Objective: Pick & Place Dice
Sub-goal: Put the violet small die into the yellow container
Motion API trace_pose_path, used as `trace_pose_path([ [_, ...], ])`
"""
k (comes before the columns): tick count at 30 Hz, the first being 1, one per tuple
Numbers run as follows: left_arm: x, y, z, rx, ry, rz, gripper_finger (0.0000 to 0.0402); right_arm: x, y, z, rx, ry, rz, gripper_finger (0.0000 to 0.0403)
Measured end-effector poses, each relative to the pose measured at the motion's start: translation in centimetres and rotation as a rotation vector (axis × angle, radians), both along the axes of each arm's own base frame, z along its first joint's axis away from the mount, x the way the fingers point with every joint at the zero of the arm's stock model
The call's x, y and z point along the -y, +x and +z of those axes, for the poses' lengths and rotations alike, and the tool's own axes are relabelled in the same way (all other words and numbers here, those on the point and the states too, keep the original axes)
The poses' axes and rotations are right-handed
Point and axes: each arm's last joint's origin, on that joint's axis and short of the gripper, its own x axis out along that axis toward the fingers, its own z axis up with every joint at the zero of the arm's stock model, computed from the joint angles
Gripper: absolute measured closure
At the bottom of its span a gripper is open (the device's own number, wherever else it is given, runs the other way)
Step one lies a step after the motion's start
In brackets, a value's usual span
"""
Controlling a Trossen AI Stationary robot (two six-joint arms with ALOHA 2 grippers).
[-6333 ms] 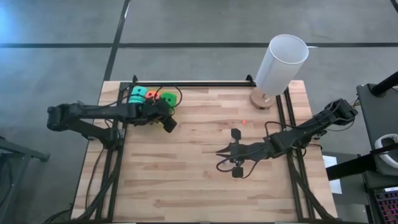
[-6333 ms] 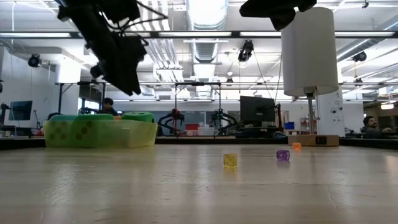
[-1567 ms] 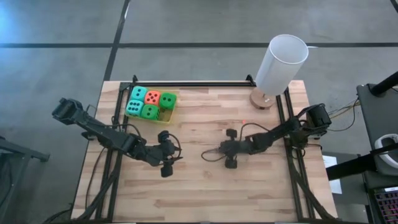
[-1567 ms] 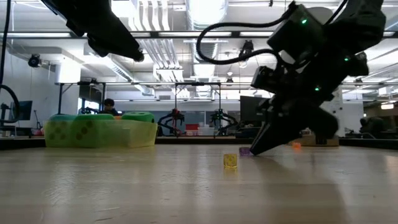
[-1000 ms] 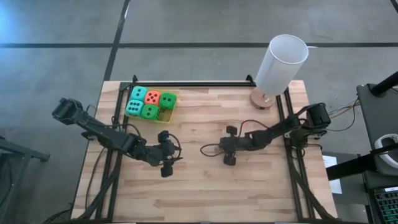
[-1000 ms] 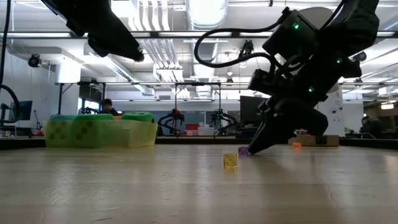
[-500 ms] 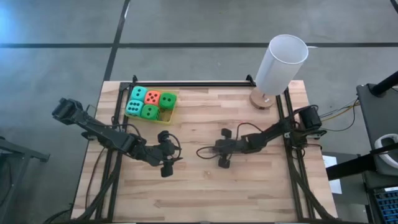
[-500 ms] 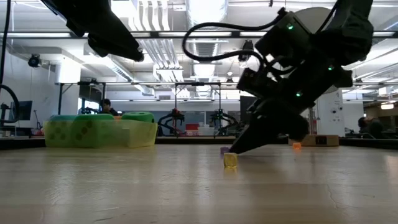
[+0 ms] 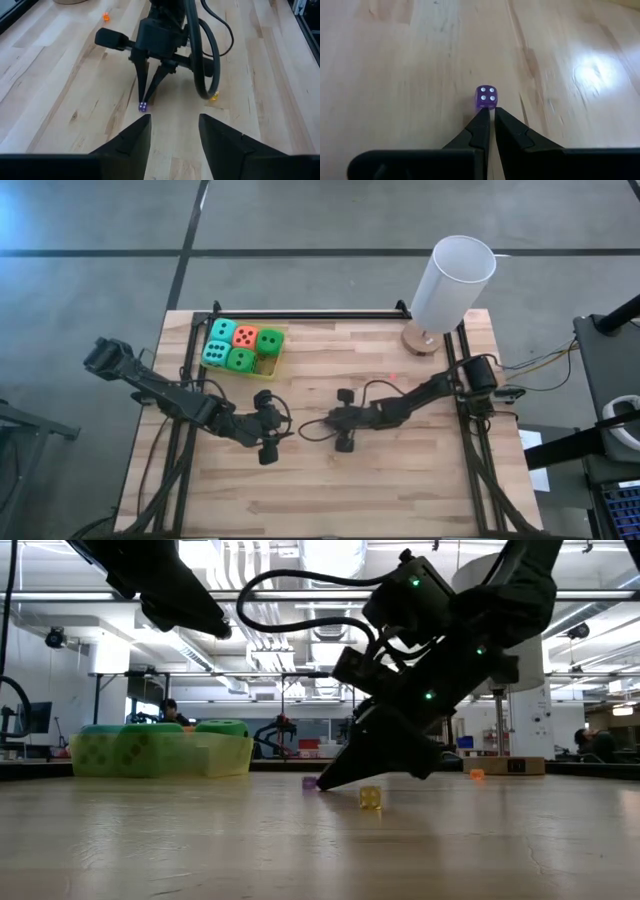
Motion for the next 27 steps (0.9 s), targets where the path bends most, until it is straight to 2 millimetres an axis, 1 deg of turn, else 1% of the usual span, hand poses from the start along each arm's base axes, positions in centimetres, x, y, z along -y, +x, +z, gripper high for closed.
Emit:
trace_pose_path([
  [5, 0.0, 0.0, 0.0, 0.0, -0.001, 0.001, 0.0238, -0.1, 0.4, 0.1, 0.006, -0.012, 0.007, 0.0375],
  [9, 0.0, 0.0, 0.0, 0.0, -0.002, 0.001, 0.0235, 0.0, -0.3, 0.7, 0.008, -0.033, -0.001, 0.0374],
  [17, 0.0, 0.0, 0.0, 0.0, -0.002, 0.002, 0.022, -0.7, -2.5, 3.7, 0.084, -0.026, 0.004, 0.0374],
  [27, 0.0, 0.0, 0.0, 0.005, -0.004, 0.002, 0.0203, -3.1, -6.3, 8.9, 0.191, 0.007, 0.1, 0.0374],
])
